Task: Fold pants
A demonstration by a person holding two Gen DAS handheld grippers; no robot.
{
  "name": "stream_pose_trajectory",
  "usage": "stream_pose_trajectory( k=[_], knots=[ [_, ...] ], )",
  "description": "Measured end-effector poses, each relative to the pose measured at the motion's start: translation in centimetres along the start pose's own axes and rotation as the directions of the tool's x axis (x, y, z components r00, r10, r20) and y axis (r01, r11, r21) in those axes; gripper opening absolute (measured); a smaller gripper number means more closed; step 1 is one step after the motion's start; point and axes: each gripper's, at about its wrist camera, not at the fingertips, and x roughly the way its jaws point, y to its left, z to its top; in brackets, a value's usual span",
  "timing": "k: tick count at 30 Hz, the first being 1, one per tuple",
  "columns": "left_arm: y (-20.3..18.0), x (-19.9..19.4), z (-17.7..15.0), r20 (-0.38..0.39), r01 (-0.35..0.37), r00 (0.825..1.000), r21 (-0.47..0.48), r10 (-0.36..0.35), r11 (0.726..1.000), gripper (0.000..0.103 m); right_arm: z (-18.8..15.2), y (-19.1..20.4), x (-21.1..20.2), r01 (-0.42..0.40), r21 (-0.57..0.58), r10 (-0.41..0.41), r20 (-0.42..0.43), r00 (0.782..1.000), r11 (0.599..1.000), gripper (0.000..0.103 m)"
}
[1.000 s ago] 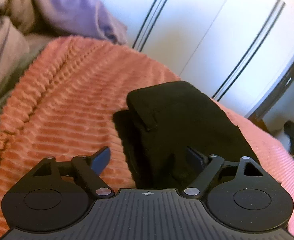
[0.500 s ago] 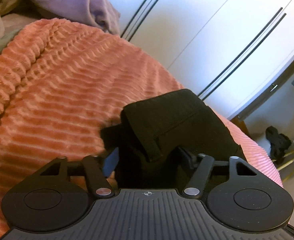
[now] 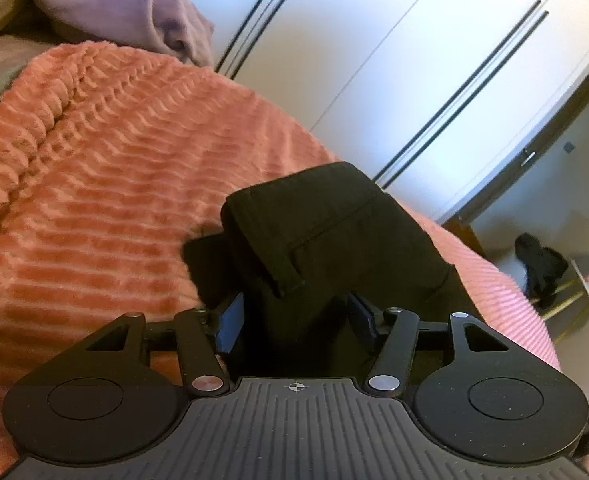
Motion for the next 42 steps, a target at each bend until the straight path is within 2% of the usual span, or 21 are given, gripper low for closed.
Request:
stream_pose_trajectory(
  k=[2, 5, 7, 8, 9, 11, 13, 15, 16, 17, 19, 20, 22, 24, 27, 29, 31, 33, 35, 39, 42],
  knots=[
    [-0.4, -0.7, -0.3, 0.012, 0.012, 1.000, 0.009, -0.012, 1.000, 0.062, -0.6, -2.1, -2.8, -0.037, 0.141, 0.031, 0.043, 0.999, 0.989, 0.016],
    [-3.1, -1.7, -1.4, 0.028, 0.014, 0.999, 0.098, -0.017, 0.995, 0.086, -3.7, -4.9, -7.8, -0.104, 0.265, 0.088, 0.073, 0.994, 0.959, 0.016],
    [-5.3, -2.1, -2.7, 0.056, -0.011, 0.998, 0.187, 0.000, 0.982, 0.092, -7.1, -7.1, -10.5, -0.155, 0.369, 0.148, 0.050, 0.988, 0.916, 0.016],
    [-6.7, -2.5, -3.5, 0.092, -0.041, 0.996, 0.260, 0.018, 0.965, 0.093, -8.8, -8.3, -11.4, -0.168, 0.419, 0.171, 0.032, 0.985, 0.892, 0.016],
    [-7.8, -2.9, -4.3, 0.122, -0.076, 0.992, 0.312, 0.039, 0.947, 0.093, -10.8, -9.9, -12.3, -0.160, 0.483, 0.178, 0.008, 0.984, 0.861, 0.016],
    [-9.1, -3.8, -5.3, 0.168, -0.128, 0.983, 0.353, 0.071, 0.927, 0.094, -14.4, -13.2, -13.7, -0.111, 0.592, 0.167, -0.039, 0.985, 0.798, 0.018],
    [-9.4, -4.5, -5.9, 0.205, -0.173, 0.973, 0.365, 0.102, 0.915, 0.094, -17.5, -16.9, -16.0, -0.078, 0.705, 0.129, -0.020, 0.991, 0.705, 0.016],
    [-8.6, -4.8, -5.9, 0.244, -0.240, 0.956, 0.327, 0.164, 0.914, 0.094, -20.1, -20.6, -19.2, 0.017, 0.781, 0.001, -0.023, 1.000, 0.625, 0.022],
    [-7.9, -4.9, -5.5, 0.220, -0.236, 0.960, 0.296, 0.175, 0.926, 0.094, -21.2, -22.1, -20.4, 0.055, 0.805, -0.048, -0.034, 0.998, 0.591, 0.025],
    [-7.2, -5.0, -5.2, 0.185, -0.211, 0.969, 0.254, 0.166, 0.944, 0.094, -22.6, -23.9, -21.9, 0.115, 0.834, -0.109, -0.067, 0.992, 0.539, 0.032],
    [-5.7, -5.8, -5.0, 0.148, -0.166, 0.979, 0.163, 0.142, 0.973, 0.094, -25.0, -26.8, -24.6, 0.133, 0.871, -0.169, -0.059, 0.984, 0.472, 0.031],
    [-5.4, -6.3, -5.1, 0.144, -0.160, 0.980, 0.137, 0.140, 0.978, 0.094, -26.1, -28.1, -26.3, 0.164, 0.883, -0.224, -0.069, 0.972, 0.441, 0.031],
    [-5.8, -7.0, -5.5, 0.134, -0.128, 0.985, 0.151, 0.108, 0.980, 0.094, -27.8, -29.9, -29.1, 0.244, 0.886, -0.333, -0.109, 0.937, 0.395, 0.032],
    [-7.6, -7.6, -6.2, 0.118, -0.089, 0.991, 0.206, 0.066, 0.975, 0.096, -30.4, -32.1, -32.2, 0.280, 0.913, -0.416, -0.141, 0.898, 0.296, 0.034],
    [-11.0, -7.8, -8.0, 0.091, -0.027, 0.996, 0.286, 0.001, 0.958, 0.100, -34.3, -34.4, -35.7, 0.236, 0.958, -0.477, -0.133, 0.869, 0.162, 0.034],
    [-12.9, -7.3, -9.5, 0.037, 0.017, 0.999, 0.317, -0.030, 0.948, 0.101, -36.0, -35.0, -36.7, 0.199, 0.976, -0.495, -0.129, 0.859, 0.092, 0.034],
    [-14.5, -6.2, -11.2, -0.046, 0.067, 0.997, 0.335, -0.055, 0.940, 0.101, -37.2, -35.5, -37.0, 0.179, 0.982, -0.493, -0.126, 0.861, 0.061, 0.034],
    [-15.6, -5.0, -13.2, -0.130, 0.114, 0.989, 0.337, -0.073, 0.934, 0.101, -38.2, -36.2, -37.2, 0.223, 0.975, -0.495, -0.182, 0.850, 0.024, 0.035],
    [-16.0, -3.9, -14.9, -0.177, 0.136, 0.981, 0.350, -0.078, 0.927, 0.101, -39.4, -36.4, -37.2, 0.167, 0.986, -0.487, -0.144, 0.861, 0.004, 0.035],
    [-15.8, -2.2, -17.0, -0.194, 0.104, 0.981, 0.456, -0.015, 0.884, 0.101, -40.4, -37.3, -37.5, 0.093, 0.996, -0.460, -0.084, 0.884, -0.002, 0.035],
    [-15.4, -2.3, -16.9, -0.176, 0.096, 0.984, 0.458, -0.016, 0.884, 0.101, -40.7, -39.0, -37.6, 0.038, 0.999, -0.454, -0.036, 0.890, -0.005, 0.035]
  ],
)
